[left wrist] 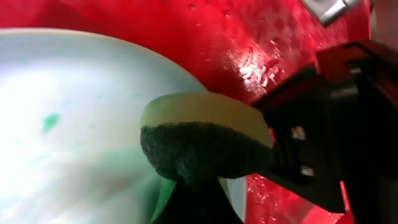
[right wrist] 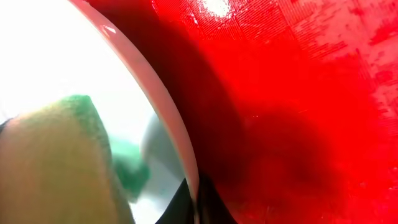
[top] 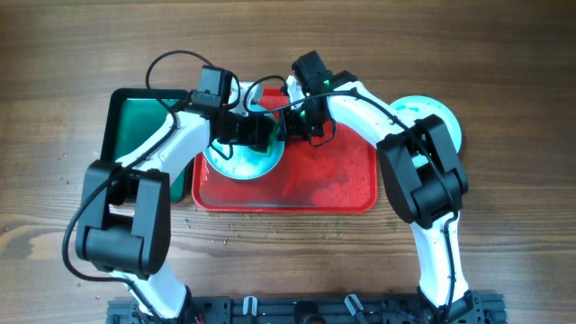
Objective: Clean dirty plates on tray and stack at the side
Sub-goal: 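Lift the last plate with the right gripper and stack it right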
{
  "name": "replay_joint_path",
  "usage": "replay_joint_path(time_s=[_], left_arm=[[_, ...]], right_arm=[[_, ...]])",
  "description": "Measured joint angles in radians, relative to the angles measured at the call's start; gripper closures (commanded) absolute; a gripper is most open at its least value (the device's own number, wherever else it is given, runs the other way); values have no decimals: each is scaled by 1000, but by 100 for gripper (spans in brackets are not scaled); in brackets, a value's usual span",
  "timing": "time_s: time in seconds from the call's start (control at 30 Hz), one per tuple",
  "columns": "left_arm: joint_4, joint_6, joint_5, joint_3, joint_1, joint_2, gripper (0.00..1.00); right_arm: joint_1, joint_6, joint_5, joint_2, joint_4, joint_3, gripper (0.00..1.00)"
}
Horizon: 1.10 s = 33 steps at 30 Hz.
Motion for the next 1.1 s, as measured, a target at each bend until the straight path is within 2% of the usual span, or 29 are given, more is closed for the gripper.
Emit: replay_joint_path(time_s=[0.03,0.17,0.27,0.33,0.4,0.43,0.53,0.6,0.73,0.77,0.93,1.03,1.1], left_arm=[[2,-8,-3,0,9,0,96],[-91,-350,-341,1,131,0,96],[-274,-469,-396,66,186,-11,96],[-409,-484,-435,174,225,-55,96],[-430,-483,-466,251,267,-127,96],[-441,-483,-484,291,303,-217,96],[-496,-475,-499,315,349,-312,96],[-507,-475,-500,301,366,-295,96],[-509,-475,-503,283,371,-254,96],[-509,-475,-503,283,372,-254,96],[-509,-475,-503,282,372,-238,96],[-505,-472,-503,282,372,-234,96],[-505,-472,-503,282,372,-234,96]], right_arm=[[0,0,0,0,0,0,96],[2,0,0,0,1,0,96],[20,1,-3,0,5,0,95],[18,2,-3,0,-3,0,96],[14,4,-4,0,-10,0,96],[10,5,-2,-2,-30,0,96],[12,4,135,-49,-90,-6,96],[27,-3,357,-142,-141,-13,96],[132,-11,937,-361,-215,-13,96],[179,-11,1106,-390,-231,-13,96],[349,-16,1647,-395,-289,-13,96],[446,-16,1878,-395,-293,-13,96],[485,-35,1935,-395,-294,-13,96]])
